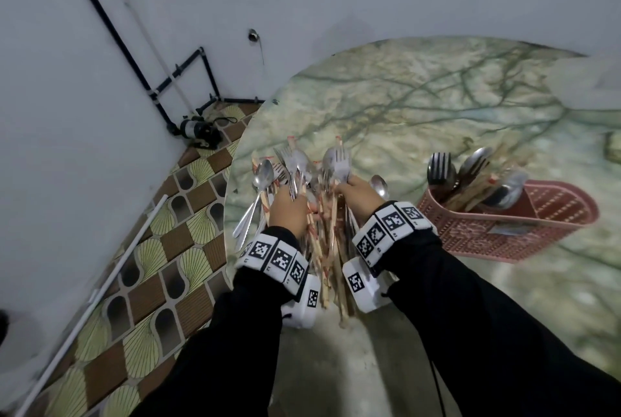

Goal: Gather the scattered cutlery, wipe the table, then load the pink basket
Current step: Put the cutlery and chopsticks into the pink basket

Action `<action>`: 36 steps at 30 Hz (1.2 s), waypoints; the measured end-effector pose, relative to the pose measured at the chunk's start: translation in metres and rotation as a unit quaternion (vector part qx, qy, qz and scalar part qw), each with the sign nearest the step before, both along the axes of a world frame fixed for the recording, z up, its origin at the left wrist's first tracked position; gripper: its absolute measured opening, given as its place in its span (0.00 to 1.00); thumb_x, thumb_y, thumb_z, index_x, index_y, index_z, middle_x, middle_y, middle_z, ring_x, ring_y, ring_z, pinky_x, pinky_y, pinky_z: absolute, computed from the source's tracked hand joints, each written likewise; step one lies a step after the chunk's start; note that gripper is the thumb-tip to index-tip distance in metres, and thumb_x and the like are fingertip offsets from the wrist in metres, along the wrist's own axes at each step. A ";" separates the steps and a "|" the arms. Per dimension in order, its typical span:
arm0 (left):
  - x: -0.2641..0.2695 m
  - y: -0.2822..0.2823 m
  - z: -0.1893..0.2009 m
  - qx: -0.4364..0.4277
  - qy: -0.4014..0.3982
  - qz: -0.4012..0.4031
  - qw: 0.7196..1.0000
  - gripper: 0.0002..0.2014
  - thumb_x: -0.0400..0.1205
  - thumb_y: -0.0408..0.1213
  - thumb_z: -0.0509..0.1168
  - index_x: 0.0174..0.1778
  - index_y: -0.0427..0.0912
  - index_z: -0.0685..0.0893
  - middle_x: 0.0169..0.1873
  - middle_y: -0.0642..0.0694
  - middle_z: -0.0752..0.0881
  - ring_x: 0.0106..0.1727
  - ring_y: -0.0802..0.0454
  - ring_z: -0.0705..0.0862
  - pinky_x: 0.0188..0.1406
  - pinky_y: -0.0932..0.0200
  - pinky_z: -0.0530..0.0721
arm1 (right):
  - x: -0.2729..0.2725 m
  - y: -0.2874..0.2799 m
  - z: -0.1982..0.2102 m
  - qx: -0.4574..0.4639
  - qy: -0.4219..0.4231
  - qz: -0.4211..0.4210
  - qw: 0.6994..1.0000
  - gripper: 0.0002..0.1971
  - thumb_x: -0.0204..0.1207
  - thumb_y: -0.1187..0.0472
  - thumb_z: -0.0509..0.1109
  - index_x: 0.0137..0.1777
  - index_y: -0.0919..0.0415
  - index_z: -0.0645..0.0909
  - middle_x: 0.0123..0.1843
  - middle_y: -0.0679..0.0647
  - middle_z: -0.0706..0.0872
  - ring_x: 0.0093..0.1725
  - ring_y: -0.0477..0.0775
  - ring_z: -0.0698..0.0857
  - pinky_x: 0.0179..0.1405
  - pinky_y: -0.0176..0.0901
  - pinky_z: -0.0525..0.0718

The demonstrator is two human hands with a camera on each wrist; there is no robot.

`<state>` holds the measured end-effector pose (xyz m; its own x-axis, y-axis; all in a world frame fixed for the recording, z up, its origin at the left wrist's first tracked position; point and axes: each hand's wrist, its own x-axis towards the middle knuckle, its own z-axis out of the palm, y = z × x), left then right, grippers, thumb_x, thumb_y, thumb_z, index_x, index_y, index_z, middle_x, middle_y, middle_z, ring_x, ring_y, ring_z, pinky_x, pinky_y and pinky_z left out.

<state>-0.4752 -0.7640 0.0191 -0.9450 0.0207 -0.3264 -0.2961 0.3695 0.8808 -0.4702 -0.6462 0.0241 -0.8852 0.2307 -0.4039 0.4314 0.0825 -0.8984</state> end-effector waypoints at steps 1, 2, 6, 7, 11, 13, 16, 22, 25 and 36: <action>0.002 0.000 0.003 0.017 0.000 -0.002 1.000 0.09 0.84 0.34 0.54 0.56 0.38 0.76 0.50 0.37 0.84 0.50 0.40 0.84 0.52 0.48 0.84 | 0.004 0.000 0.005 -0.010 0.006 0.002 1.000 0.07 0.78 0.69 0.61 0.47 0.60 0.81 0.46 0.60 0.86 0.51 0.63 0.84 0.60 0.55 0.80; 0.003 0.000 0.005 0.029 0.004 -0.005 1.000 0.09 0.85 0.34 0.54 0.57 0.39 0.76 0.51 0.37 0.84 0.52 0.39 0.84 0.53 0.45 0.84 | 0.006 0.001 0.006 -0.023 0.016 -0.001 1.000 0.08 0.78 0.68 0.61 0.47 0.58 0.80 0.49 0.61 0.86 0.52 0.64 0.85 0.61 0.58 0.80; 0.012 0.005 0.018 0.060 0.024 -0.009 0.998 0.14 0.85 0.30 0.51 0.66 0.36 0.73 0.45 0.40 0.83 0.42 0.45 0.84 0.35 0.59 0.81 | 0.023 0.005 0.024 -0.040 0.041 -0.015 0.998 0.07 0.83 0.64 0.59 0.57 0.61 0.75 0.42 0.53 0.80 0.38 0.50 0.81 0.44 0.46 0.81; 0.016 0.008 0.023 0.082 0.022 -0.007 0.996 0.15 0.85 0.29 0.50 0.67 0.35 0.71 0.39 0.42 0.80 0.34 0.49 0.81 0.28 0.62 0.79 | 0.028 0.006 0.029 -0.050 0.051 -0.018 0.997 0.07 0.83 0.64 0.59 0.58 0.60 0.75 0.40 0.54 0.80 0.34 0.47 0.80 0.38 0.43 0.81; 0.026 0.024 0.036 0.131 0.045 -0.002 0.990 0.16 0.86 0.29 0.48 0.69 0.33 0.69 0.29 0.46 0.72 0.23 0.55 0.70 0.14 0.66 0.71 | 0.049 0.014 0.043 -0.156 0.081 -0.034 0.984 0.09 0.83 0.70 0.56 0.49 0.56 0.73 0.28 0.57 0.77 0.22 0.53 0.79 0.22 0.41 0.77; 0.032 0.033 0.042 0.152 0.066 -0.011 0.986 0.11 0.86 0.30 0.49 0.60 0.34 0.73 0.29 0.44 0.73 0.22 0.54 0.70 0.17 0.62 0.70 | 0.062 0.018 0.056 -0.188 0.109 -0.029 0.976 0.09 0.84 0.72 0.54 0.49 0.58 0.72 0.27 0.57 0.73 0.25 0.55 0.76 0.25 0.44 0.75; 0.044 0.046 0.055 0.196 0.066 -0.026 0.978 0.09 0.86 0.30 0.49 0.41 0.42 0.69 0.27 0.48 0.69 0.21 0.56 0.67 0.19 0.62 0.66 | 0.080 0.026 0.074 -0.209 0.127 -0.037 0.969 0.07 0.84 0.70 0.53 0.49 0.59 0.69 0.26 0.54 0.68 0.22 0.51 0.70 0.25 0.42 0.68; 0.065 0.074 0.075 0.283 0.081 -0.050 0.954 0.09 0.84 0.33 0.56 0.37 0.40 0.71 0.22 0.48 0.68 0.14 0.60 0.66 0.12 0.67 0.65 | 0.115 0.056 0.097 -0.288 0.148 -0.067 0.944 0.10 0.78 0.69 0.48 0.48 0.63 0.72 0.26 0.53 0.65 0.23 0.50 0.65 0.25 0.40 0.64; 0.074 0.087 0.081 0.292 0.086 -0.071 0.950 0.07 0.81 0.25 0.57 0.41 0.41 0.72 0.23 0.49 0.67 0.16 0.60 0.65 0.16 0.66 0.65 | 0.132 0.076 0.104 -0.279 0.183 -0.062 0.941 0.13 0.76 0.73 0.46 0.51 0.65 0.71 0.27 0.54 0.67 0.26 0.52 0.67 0.29 0.43 0.65; 0.097 0.121 0.089 0.314 0.128 -0.110 0.934 0.11 0.85 0.28 0.54 0.48 0.50 0.74 0.32 0.48 0.76 0.32 0.54 0.77 0.34 0.66 0.80 | 0.152 0.154 0.118 -0.164 0.272 -0.121 0.940 0.11 0.84 0.73 0.50 0.50 0.59 0.72 0.32 0.56 0.75 0.30 0.53 0.79 0.36 0.46 0.78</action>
